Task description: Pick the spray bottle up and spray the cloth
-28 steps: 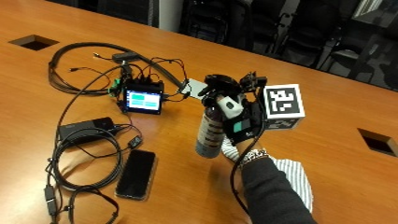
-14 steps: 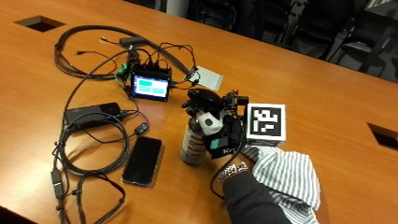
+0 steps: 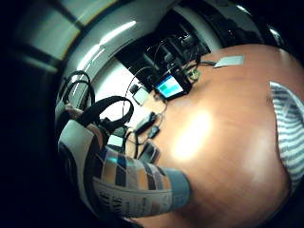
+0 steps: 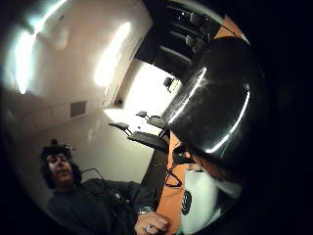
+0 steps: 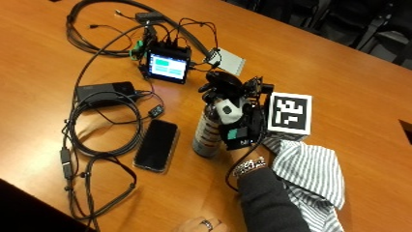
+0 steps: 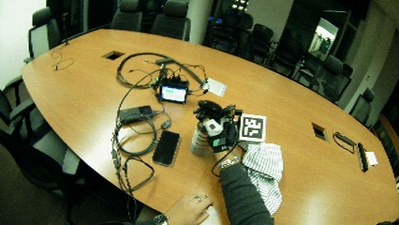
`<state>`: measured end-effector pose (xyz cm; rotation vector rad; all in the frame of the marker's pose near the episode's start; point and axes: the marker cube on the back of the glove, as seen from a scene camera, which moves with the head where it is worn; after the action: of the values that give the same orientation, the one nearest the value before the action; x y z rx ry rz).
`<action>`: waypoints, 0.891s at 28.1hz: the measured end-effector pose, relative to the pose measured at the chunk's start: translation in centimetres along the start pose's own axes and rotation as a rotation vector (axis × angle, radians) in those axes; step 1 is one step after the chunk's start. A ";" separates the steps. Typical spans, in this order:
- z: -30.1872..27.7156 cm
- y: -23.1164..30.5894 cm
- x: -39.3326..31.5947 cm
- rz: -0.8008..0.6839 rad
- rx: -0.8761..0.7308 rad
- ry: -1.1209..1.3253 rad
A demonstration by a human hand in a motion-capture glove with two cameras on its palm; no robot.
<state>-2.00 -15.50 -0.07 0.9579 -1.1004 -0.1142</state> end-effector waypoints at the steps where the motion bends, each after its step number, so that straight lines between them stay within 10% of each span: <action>1: -0.1 -0.2 -0.4 -0.008 0.012 -0.003; 25: 1.4 8.1 3.6 0.154 -0.057 0.067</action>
<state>-4.27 -13.21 8.33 0.8170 -1.0998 0.0120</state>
